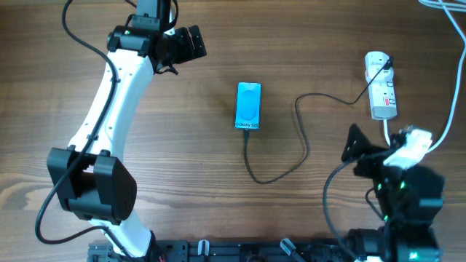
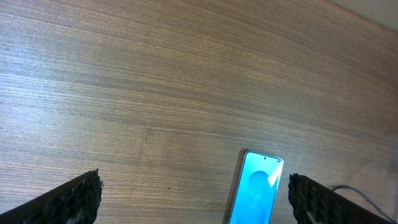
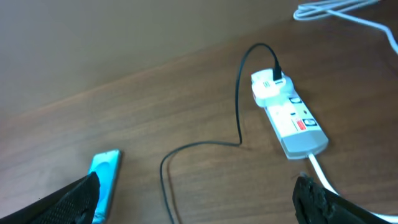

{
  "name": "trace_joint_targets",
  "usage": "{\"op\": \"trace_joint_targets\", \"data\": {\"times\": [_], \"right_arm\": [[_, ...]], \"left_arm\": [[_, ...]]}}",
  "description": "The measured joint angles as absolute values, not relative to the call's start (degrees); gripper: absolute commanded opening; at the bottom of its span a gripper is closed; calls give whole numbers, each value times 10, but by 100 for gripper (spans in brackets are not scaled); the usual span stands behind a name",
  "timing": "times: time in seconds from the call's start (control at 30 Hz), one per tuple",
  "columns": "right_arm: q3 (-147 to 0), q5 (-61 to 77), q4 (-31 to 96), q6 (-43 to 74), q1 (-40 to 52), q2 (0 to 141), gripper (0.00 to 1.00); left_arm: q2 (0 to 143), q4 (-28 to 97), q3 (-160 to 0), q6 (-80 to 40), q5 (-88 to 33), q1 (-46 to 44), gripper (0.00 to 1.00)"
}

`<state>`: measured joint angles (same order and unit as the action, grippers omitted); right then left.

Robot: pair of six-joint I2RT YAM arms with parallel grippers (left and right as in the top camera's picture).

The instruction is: Plug charger to phone and switch on socket

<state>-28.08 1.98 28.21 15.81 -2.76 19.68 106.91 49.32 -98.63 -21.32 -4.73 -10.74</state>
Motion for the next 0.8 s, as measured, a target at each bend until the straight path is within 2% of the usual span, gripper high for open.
{"op": "trace_joint_targets", "data": {"times": [0.23, 0.6, 0.8], "right_arm": [[-152, 42, 173, 83, -27, 20, 100], [-35, 56, -23, 30, 0, 10, 100], [-4, 56, -41, 13, 10, 9, 100]], "left_arm": [[1069, 493, -986, -213, -47, -107, 100], [1069, 493, -986, -213, -47, -107, 100], [1069, 493, -986, -213, -47, -107, 100]]}}
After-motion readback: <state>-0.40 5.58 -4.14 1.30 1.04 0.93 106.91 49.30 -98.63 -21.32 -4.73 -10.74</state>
